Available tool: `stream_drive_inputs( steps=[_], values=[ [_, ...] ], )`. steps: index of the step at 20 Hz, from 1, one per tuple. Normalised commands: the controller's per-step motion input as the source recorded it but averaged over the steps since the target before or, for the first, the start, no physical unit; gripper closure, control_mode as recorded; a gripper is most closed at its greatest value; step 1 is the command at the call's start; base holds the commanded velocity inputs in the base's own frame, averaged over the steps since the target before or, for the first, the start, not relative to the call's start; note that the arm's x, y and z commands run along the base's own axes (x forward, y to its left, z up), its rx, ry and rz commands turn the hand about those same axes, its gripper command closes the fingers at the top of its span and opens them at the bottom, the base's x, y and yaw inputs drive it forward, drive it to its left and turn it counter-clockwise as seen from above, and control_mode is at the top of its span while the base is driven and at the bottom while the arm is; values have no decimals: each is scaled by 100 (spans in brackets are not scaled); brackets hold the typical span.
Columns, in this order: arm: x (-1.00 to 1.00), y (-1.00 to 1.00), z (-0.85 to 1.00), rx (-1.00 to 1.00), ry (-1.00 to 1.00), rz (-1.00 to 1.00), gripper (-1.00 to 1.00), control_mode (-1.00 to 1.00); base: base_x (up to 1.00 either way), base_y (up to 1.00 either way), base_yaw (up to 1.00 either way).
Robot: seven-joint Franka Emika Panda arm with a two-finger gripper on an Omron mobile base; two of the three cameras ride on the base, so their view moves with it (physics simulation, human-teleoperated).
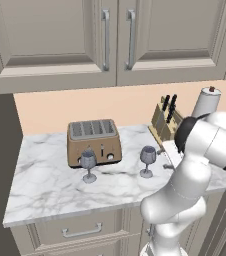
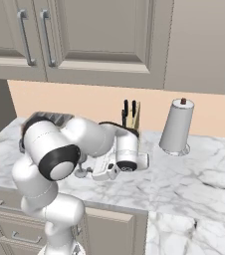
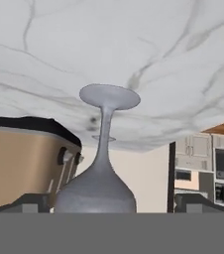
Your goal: Retrieve the wine glasses from the counter and place one next to each plate.
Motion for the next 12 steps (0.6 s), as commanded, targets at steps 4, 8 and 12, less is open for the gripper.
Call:
stream_drive_inputs(
  steps=[4,8,12],
  values=[
    [-11,31,0,0,2,0,-100,-100,0,0,0],
    [-11,19,0,0,3,0,-100,-100,0,0,0],
    [-1,0,-2,0,5,-2,-100,-100,0,0,0]
  ],
)
